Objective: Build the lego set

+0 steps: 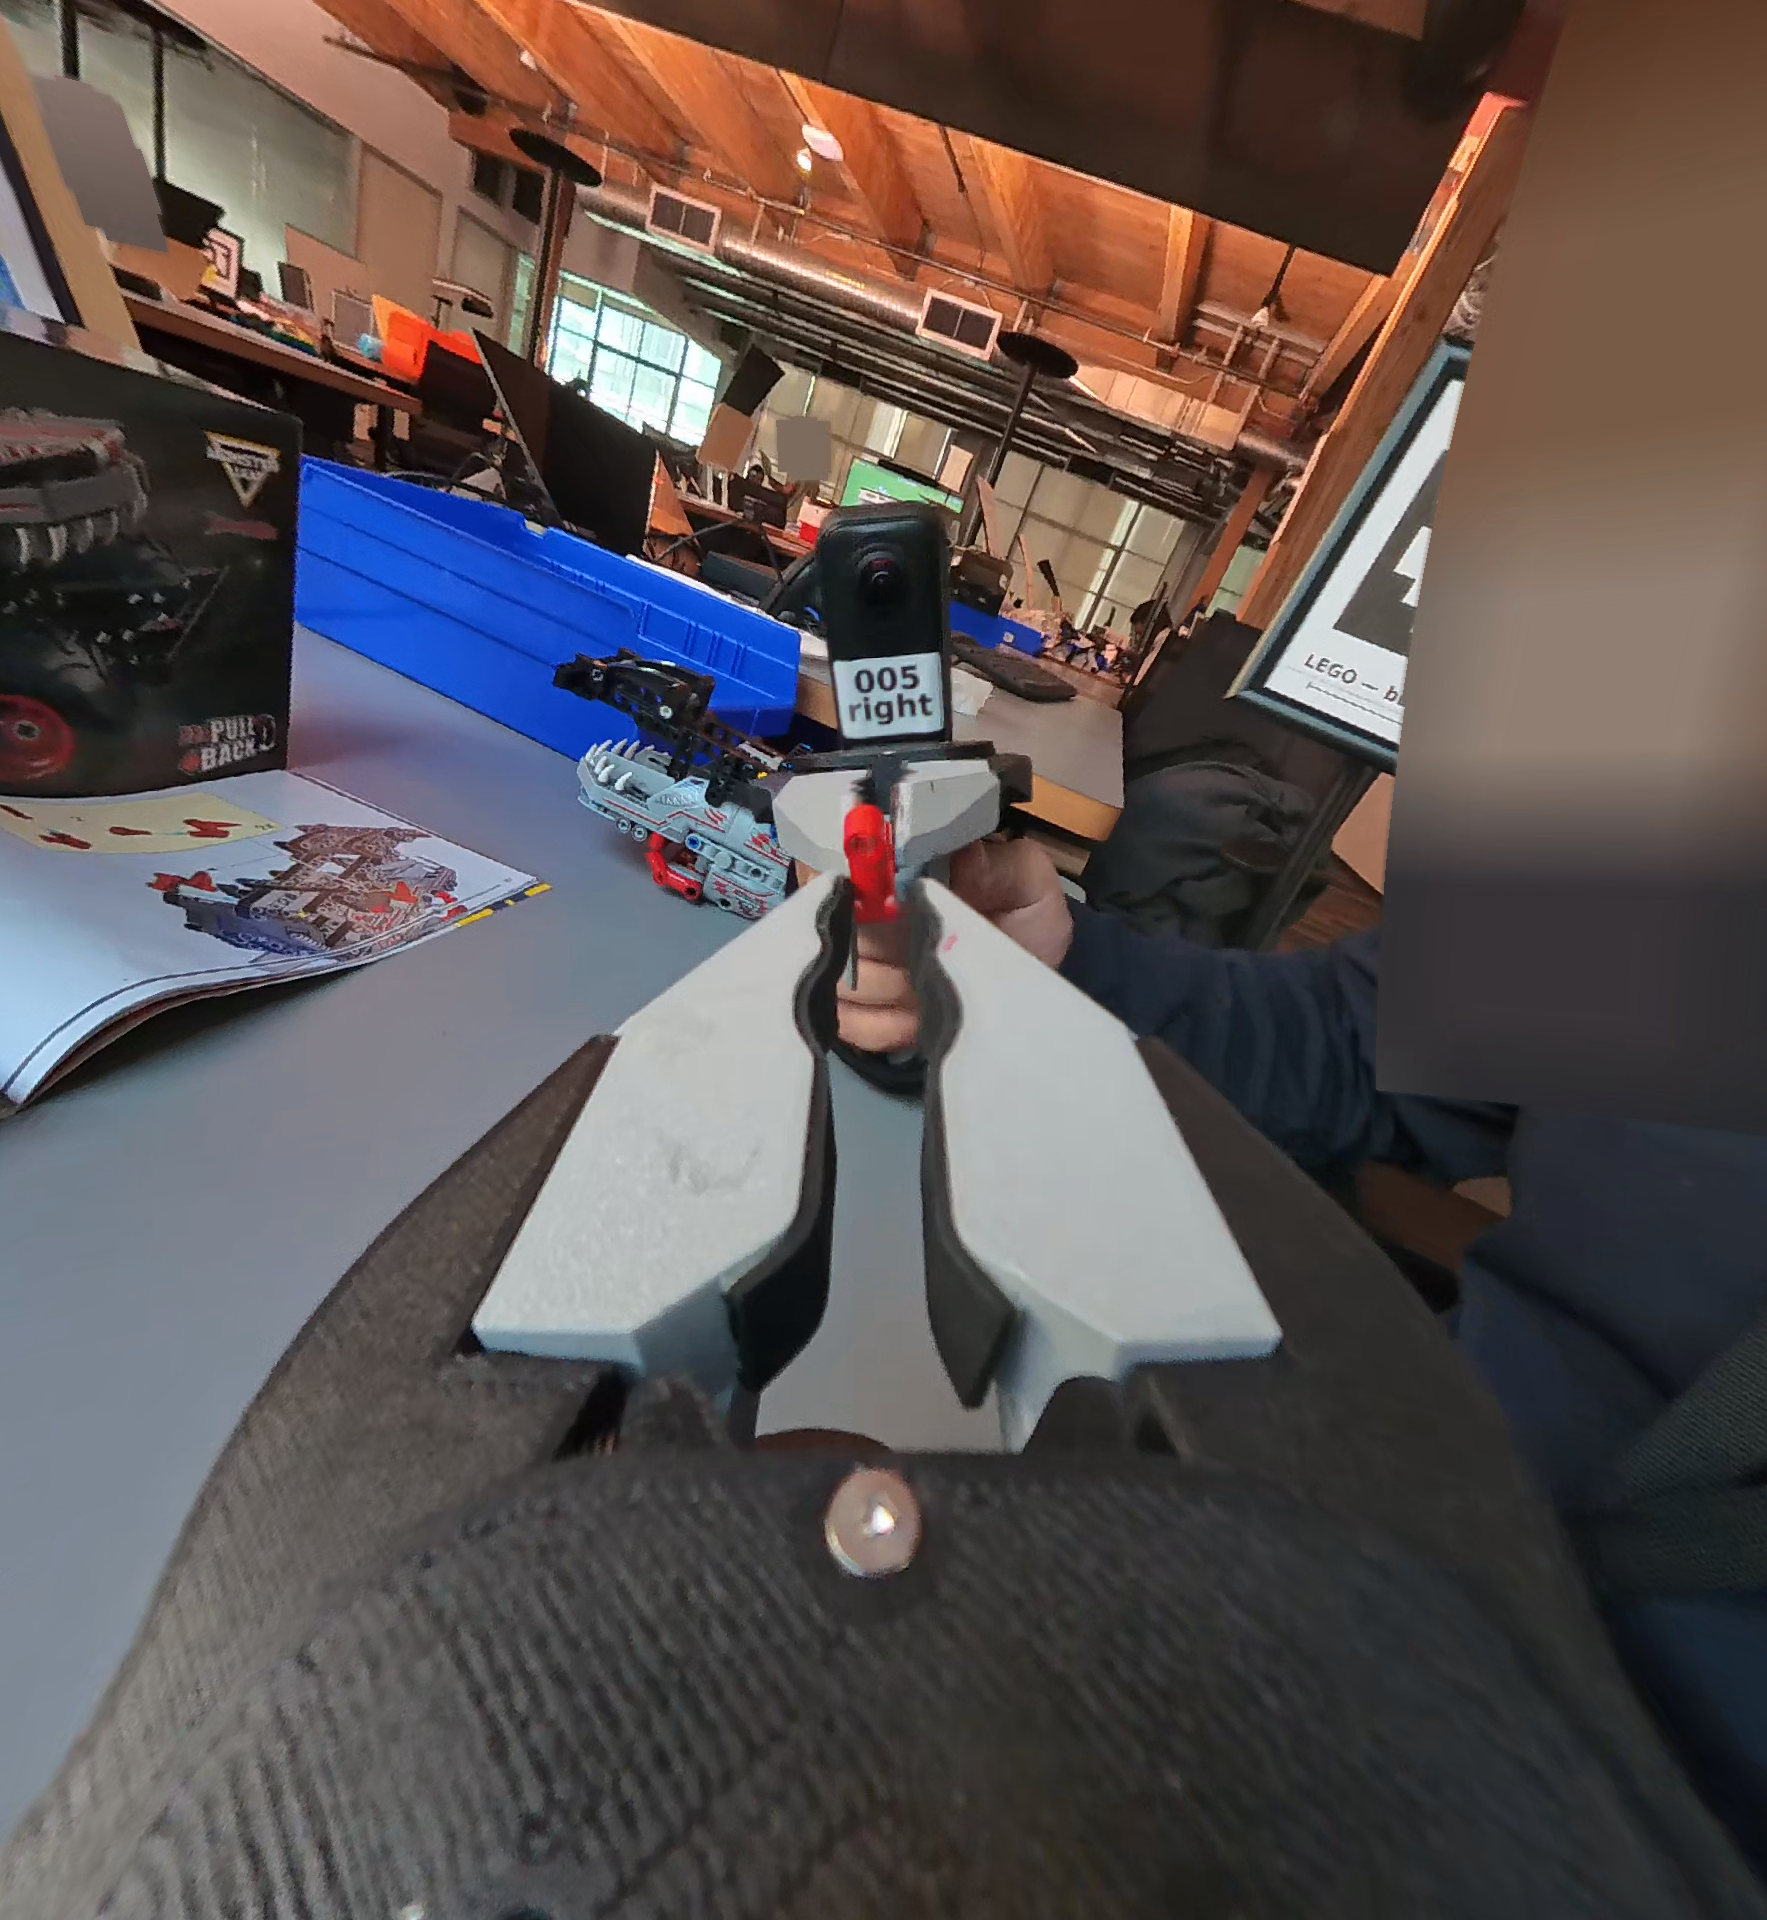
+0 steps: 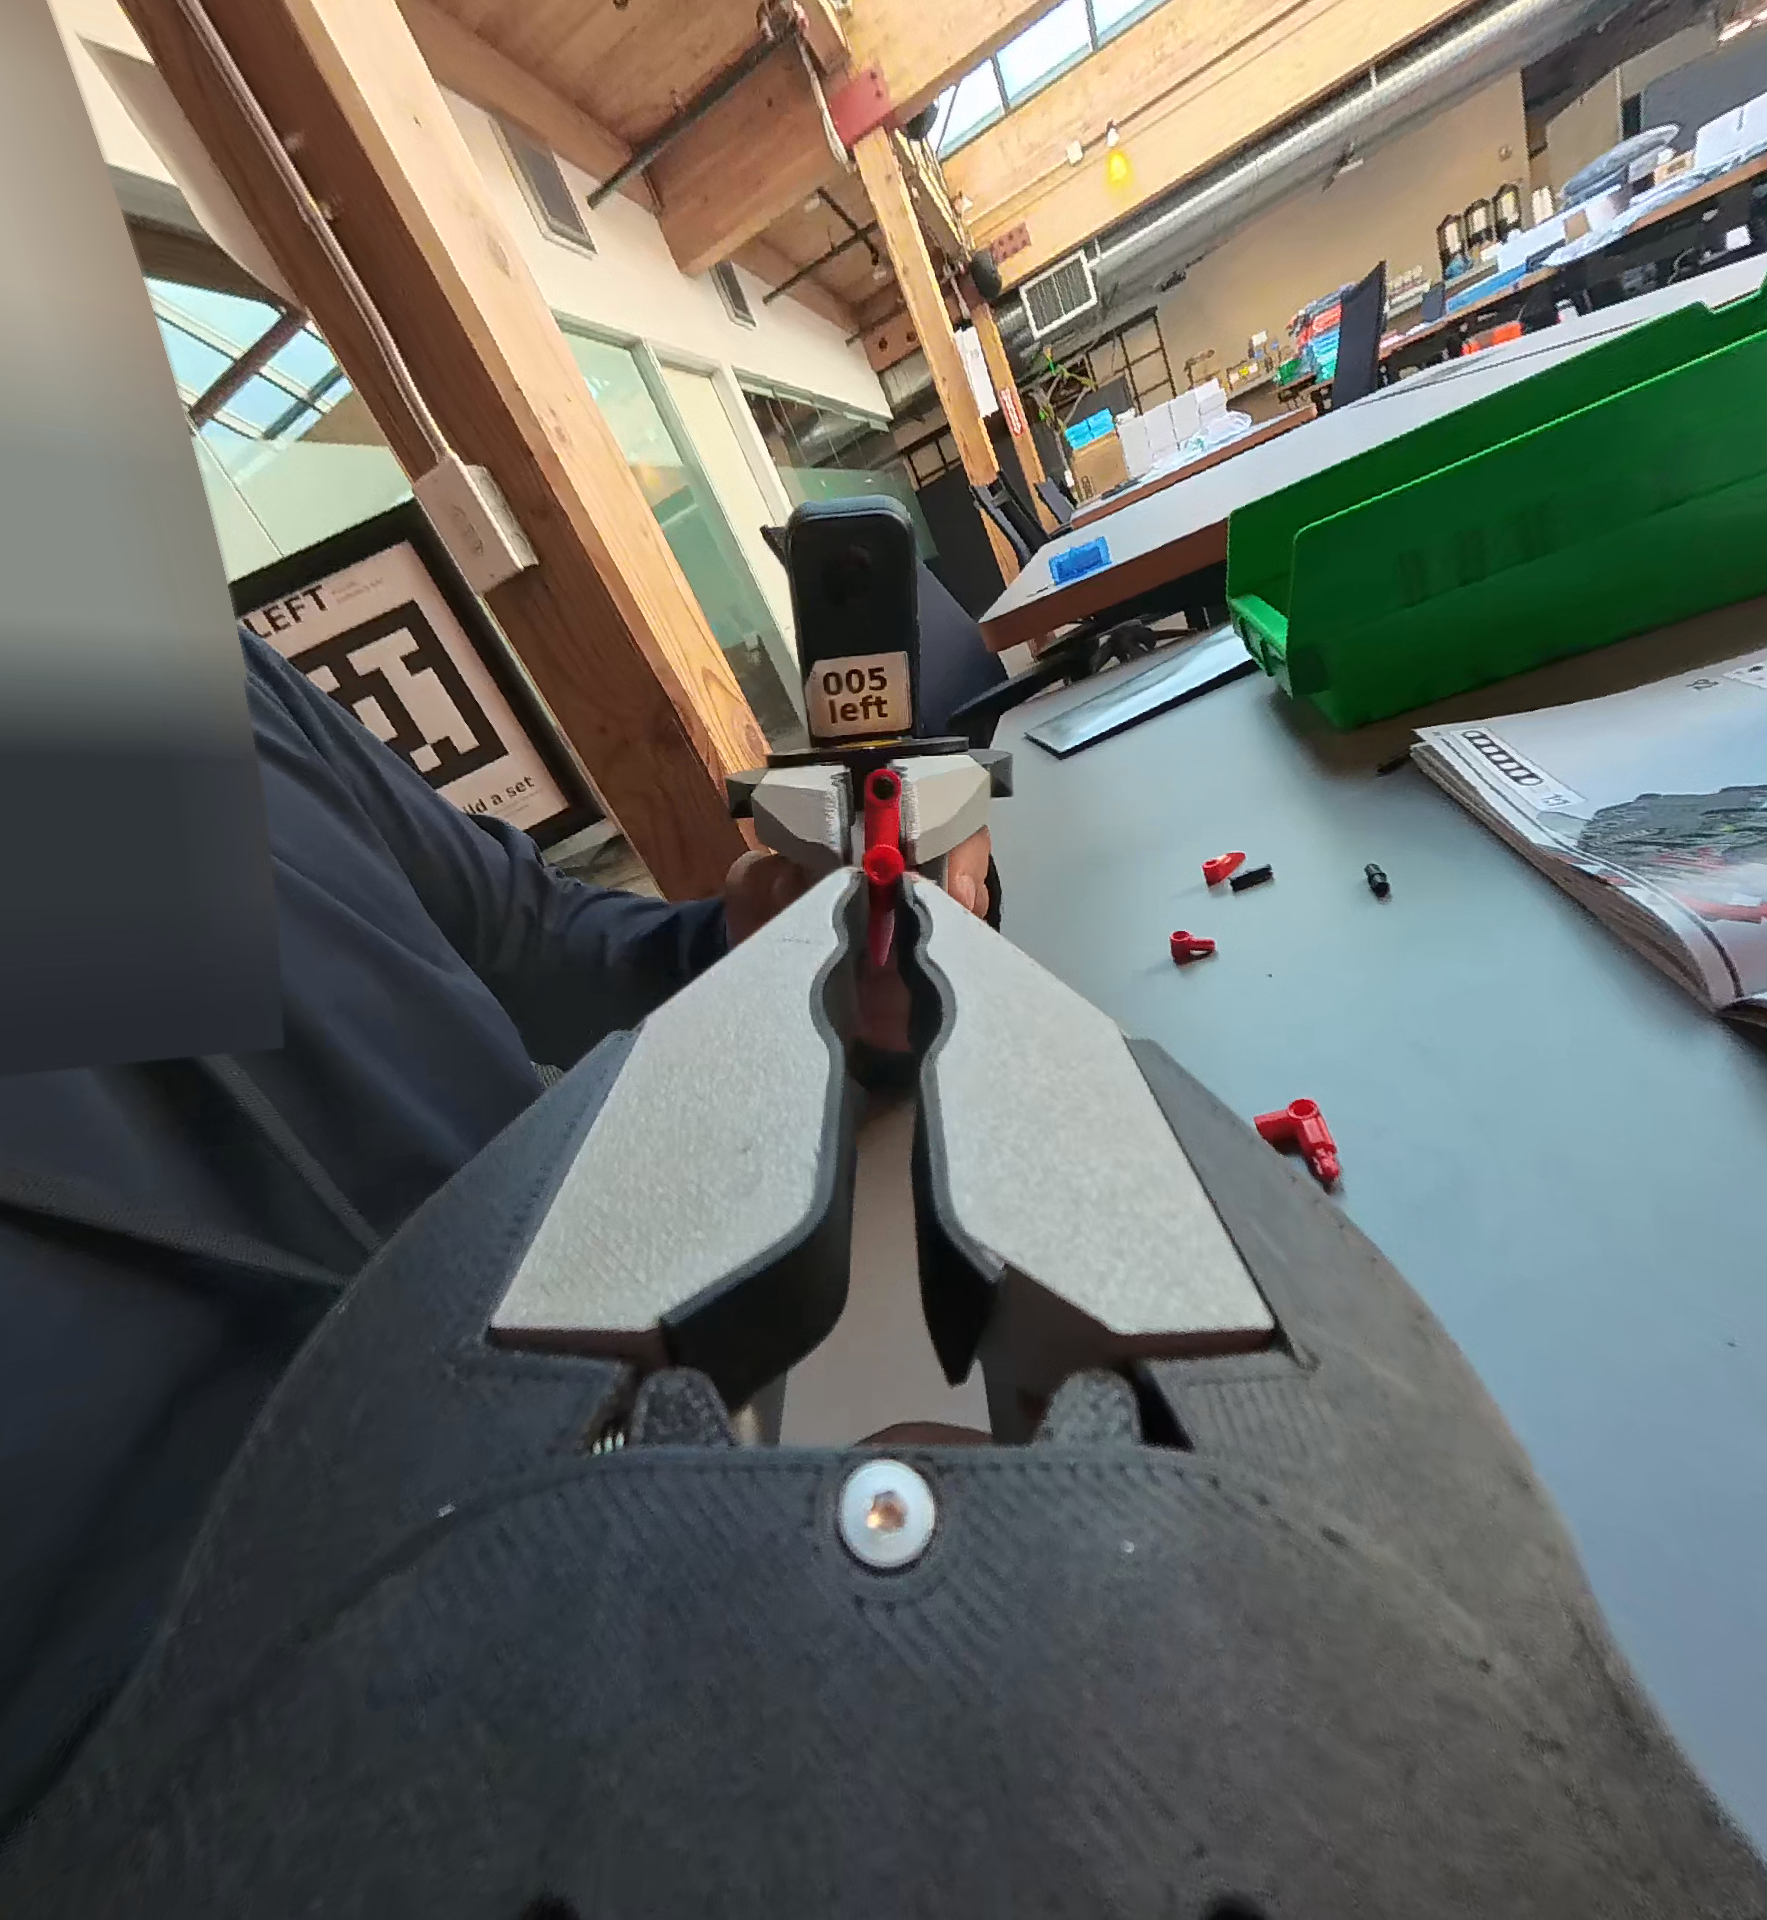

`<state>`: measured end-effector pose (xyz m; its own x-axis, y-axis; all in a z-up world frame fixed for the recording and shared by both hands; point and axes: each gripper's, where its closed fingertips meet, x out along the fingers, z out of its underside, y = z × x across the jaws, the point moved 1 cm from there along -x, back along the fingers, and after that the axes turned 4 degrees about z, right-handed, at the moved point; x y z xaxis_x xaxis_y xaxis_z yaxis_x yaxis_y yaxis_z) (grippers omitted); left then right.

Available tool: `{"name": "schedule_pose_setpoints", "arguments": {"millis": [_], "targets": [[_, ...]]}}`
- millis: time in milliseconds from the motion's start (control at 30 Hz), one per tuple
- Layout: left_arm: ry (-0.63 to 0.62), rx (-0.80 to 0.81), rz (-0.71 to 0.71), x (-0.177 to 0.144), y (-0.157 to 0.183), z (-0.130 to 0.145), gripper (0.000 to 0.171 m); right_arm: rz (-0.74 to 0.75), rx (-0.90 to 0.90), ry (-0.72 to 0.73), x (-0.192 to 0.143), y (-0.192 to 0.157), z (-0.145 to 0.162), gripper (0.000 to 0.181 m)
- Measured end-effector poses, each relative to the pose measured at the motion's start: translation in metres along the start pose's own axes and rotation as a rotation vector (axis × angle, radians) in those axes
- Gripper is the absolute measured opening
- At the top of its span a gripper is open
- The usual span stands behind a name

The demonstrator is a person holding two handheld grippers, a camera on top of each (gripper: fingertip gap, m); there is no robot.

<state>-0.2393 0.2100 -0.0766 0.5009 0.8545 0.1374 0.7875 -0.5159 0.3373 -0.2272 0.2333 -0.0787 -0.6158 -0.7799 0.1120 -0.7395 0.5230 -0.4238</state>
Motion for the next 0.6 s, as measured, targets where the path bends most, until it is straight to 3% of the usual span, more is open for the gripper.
{"name": "schedule_pose_setpoints", "arguments": {"millis": [600], "targets": [[-0.061, -0.028, 0.019, 0.002, 0.003, 0.009, 0.005, -0.032, -0.014, -0.101, 0.003, -0.003, 0.011, 0.001]]}}
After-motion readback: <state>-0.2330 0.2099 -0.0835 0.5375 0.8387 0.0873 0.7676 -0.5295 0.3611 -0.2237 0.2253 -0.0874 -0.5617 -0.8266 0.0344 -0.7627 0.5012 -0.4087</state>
